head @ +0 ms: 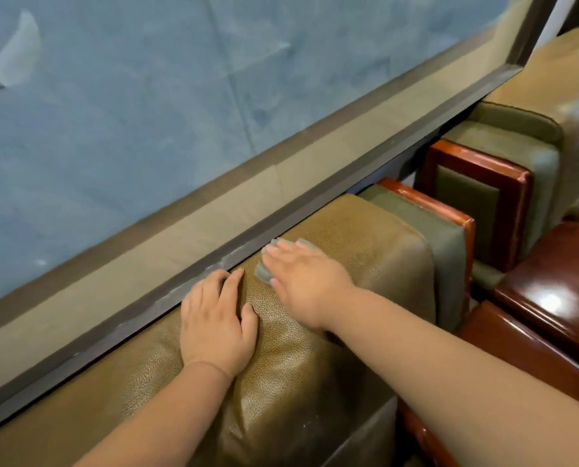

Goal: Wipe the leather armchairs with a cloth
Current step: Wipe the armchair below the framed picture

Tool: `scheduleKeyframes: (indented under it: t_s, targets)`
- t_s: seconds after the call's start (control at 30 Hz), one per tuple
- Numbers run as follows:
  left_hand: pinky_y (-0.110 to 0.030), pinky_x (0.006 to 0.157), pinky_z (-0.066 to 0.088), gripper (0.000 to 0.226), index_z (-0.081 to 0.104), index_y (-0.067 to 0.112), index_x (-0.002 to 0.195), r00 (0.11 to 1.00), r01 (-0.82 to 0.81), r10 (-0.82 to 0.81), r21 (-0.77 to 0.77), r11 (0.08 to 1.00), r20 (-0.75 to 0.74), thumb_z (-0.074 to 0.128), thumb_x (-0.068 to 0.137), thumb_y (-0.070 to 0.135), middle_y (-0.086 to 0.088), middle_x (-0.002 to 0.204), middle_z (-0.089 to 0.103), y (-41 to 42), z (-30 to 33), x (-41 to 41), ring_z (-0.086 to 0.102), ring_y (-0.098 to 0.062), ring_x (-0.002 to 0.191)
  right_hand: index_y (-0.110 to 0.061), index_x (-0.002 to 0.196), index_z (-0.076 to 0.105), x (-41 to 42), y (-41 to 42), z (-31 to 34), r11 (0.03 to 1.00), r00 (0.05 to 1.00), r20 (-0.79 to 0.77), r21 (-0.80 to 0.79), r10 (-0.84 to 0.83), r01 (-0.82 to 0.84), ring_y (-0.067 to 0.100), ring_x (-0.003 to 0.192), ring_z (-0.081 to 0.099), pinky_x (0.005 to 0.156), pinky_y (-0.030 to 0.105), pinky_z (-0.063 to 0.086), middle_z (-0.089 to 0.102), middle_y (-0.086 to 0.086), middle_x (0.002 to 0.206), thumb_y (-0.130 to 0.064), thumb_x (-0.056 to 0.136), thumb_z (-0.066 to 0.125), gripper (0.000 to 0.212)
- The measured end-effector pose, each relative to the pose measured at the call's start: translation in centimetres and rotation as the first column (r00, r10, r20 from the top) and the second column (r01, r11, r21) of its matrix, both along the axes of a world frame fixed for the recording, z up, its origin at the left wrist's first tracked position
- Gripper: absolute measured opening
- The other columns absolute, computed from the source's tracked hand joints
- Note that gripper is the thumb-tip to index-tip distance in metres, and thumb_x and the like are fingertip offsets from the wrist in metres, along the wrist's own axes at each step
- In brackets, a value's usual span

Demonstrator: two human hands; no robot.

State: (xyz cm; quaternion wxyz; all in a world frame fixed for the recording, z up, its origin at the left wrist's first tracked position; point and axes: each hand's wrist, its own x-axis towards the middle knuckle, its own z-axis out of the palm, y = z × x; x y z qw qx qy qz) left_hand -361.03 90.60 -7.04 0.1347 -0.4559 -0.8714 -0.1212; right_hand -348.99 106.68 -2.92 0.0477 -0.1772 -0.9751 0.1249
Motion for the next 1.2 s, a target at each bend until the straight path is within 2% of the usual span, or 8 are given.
scheduleKeyframes:
  t_s: [0.1,0.3,0.5,0.57,0.73,0.83,1.07,1.2]
  targets:
    - [-0.05,0.109,0.039,0.062,0.062,0.016,0.142,1.0,0.008,-0.008,-0.008,1.0,-0.001,0.042,0.09,0.043,-0.01,0.136,0.058,0.0,0.0,0.1,0.052,-0.031,0.124,-0.019,0.149,0.04,1.4,3.1,0.3,0.998,1.0,0.008,-0.057,-0.006,0.006,0.026,0.141,0.044,0.119,0.047,0.034,0.046,0.004,0.152,-0.035,0.107,0.037,0.045]
    - [-0.049,0.108,0.037,0.06,0.063,0.016,0.14,1.0,0.02,-0.02,0.018,1.0,-0.003,0.041,0.09,0.042,-0.009,0.133,0.057,0.0,-0.3,0.0,0.051,-0.031,0.122,-0.012,0.151,0.043,5.7,11.5,0.6,0.882,0.883,-0.02,-0.058,-0.469,0.468,0.028,0.142,0.043,0.12,0.043,0.033,0.047,0.01,0.154,-0.032,0.109,0.032,0.047]
    - [-0.051,0.109,0.039,0.061,0.063,0.015,0.141,1.0,0.017,-0.018,0.026,1.0,0.024,0.041,0.09,0.041,-0.011,0.134,0.058,0.0,0.0,0.2,0.053,-0.034,0.123,-0.017,0.145,0.056,5.0,-1.5,-1.3,0.993,0.987,-0.151,0.107,0.057,-0.041,0.023,0.147,0.041,0.124,0.048,0.029,0.051,0.002,0.155,-0.037,0.1,0.036,0.053]
    - [-0.051,0.109,0.038,0.061,0.063,0.016,0.141,0.999,0.023,-0.023,0.017,1.0,0.025,0.041,0.09,0.041,-0.01,0.134,0.057,0.1,0.0,0.1,0.051,-0.033,0.124,-0.013,0.146,0.056,6.6,0.7,-2.0,0.989,0.983,-0.175,0.148,0.057,-0.031,0.022,0.144,0.045,0.122,0.045,0.031,0.054,0.004,0.152,-0.034,0.099,0.039,0.054]
    - [-0.05,0.107,0.038,0.059,0.063,0.016,0.139,1.0,0.027,-0.027,0.036,0.999,0.008,0.042,0.09,0.04,-0.009,0.132,0.057,0.1,-0.2,-0.1,0.051,-0.032,0.121,-0.016,0.156,0.044,11.2,6.3,-3.5,0.84,0.764,-0.357,-0.148,-0.537,0.522,0.02,0.152,0.032,0.129,0.042,0.02,0.045,0.004,0.16,-0.031,0.107,0.036,0.052]
    - [-0.05,0.105,0.039,0.058,0.063,0.015,0.139,1.0,0.023,-0.023,0.033,0.999,0.007,0.042,0.091,0.04,-0.009,0.131,0.056,-0.1,-0.2,0.0,0.05,-0.032,0.12,-0.016,0.158,0.036,9.3,0.8,-5.1,0.718,0.605,-0.403,-0.25,-0.687,0.65,0.024,0.159,0.014,0.13,0.049,0.01,0.029,0.004,0.167,-0.034,0.106,0.033,0.056]
    - [-0.05,0.106,0.039,0.058,0.061,0.015,0.141,0.998,0.024,-0.025,0.015,1.0,0.06,0.042,0.093,0.04,-0.009,0.133,0.055,-0.1,0.7,0.5,0.049,-0.032,0.122,-0.019,0.153,0.047,10.0,-8.4,-8.3,0.981,0.892,-0.437,0.092,-0.114,0.17,0.032,0.157,0.022,0.128,0.052,0.015,0.033,0.008,0.166,-0.037,0.102,0.049,0.054]
    - [-0.049,0.106,0.038,0.058,0.061,0.015,0.141,0.998,0.029,-0.031,0.028,0.999,0.047,0.042,0.093,0.041,-0.009,0.134,0.055,0.0,0.4,0.4,0.048,-0.033,0.123,-0.017,0.153,0.044,13.0,-0.2,-7.6,0.875,0.763,-0.446,-0.109,-0.467,0.472,0.027,0.159,0.014,0.126,0.056,0.018,0.025,0.007,0.169,-0.034,0.103,0.042,0.053]
